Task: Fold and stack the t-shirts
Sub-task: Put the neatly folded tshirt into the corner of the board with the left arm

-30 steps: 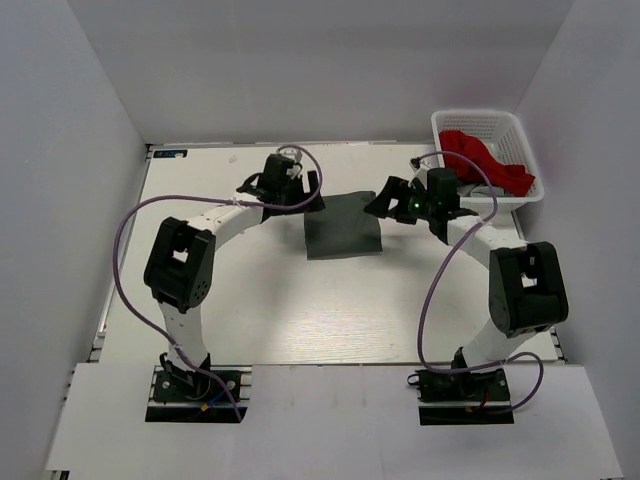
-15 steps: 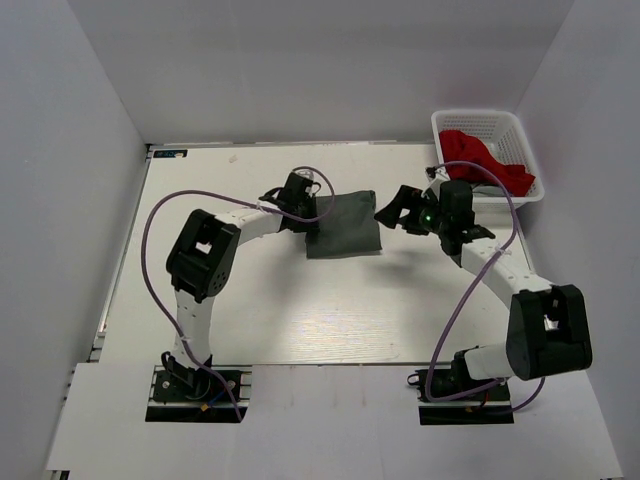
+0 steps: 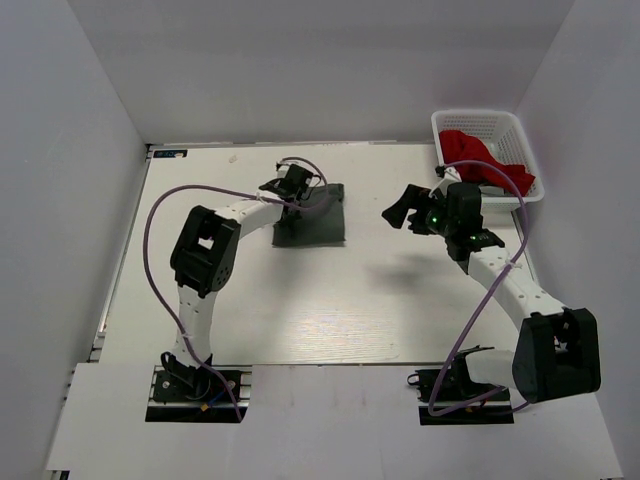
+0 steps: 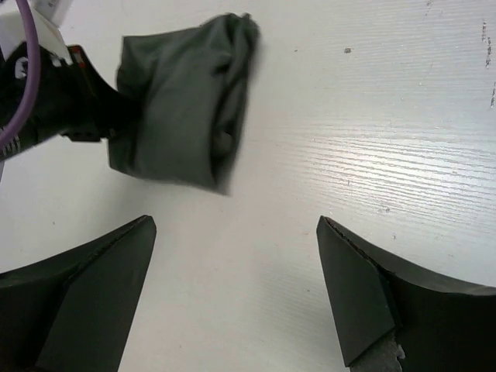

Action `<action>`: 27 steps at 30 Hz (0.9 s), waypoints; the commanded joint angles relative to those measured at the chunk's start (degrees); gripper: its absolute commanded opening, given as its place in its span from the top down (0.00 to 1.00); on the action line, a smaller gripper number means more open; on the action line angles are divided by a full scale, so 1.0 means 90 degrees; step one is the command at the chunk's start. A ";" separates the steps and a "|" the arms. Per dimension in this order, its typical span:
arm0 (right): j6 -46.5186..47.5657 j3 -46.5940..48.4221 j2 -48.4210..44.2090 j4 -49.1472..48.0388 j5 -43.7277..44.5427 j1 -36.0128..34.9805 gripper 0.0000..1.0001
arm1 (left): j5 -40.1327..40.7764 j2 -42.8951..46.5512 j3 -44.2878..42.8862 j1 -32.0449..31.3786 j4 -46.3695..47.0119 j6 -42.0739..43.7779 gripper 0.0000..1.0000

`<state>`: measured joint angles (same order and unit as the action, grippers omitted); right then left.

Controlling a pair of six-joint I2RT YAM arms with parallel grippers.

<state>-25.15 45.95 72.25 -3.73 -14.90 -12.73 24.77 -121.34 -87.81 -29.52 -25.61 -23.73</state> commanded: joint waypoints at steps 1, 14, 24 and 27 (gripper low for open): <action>0.0284 -0.0067 -0.0205 0.0033 0.0006 0.0028 0.10 | 0.1923 0.0190 -0.0243 0.0465 -0.0407 0.0721 1.00; 0.0508 -0.0019 0.0155 0.0072 -0.0171 0.0018 0.10 | 0.2238 -0.0266 -0.0398 0.2390 0.1585 0.3143 1.00; 0.0636 -0.0126 0.0156 -0.0113 -0.0103 0.0038 0.10 | 0.1330 -0.1447 -0.2213 0.3543 0.1879 0.4101 1.00; 0.0665 -0.0116 0.0195 -0.0191 -0.0074 0.0038 0.10 | 0.1056 -0.1693 -0.2703 0.3758 0.1771 0.4160 1.00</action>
<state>-20.58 44.27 74.41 -3.07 -15.77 -12.71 37.08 -137.10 -107.42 3.64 -10.28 11.40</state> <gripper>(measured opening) 0.904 0.028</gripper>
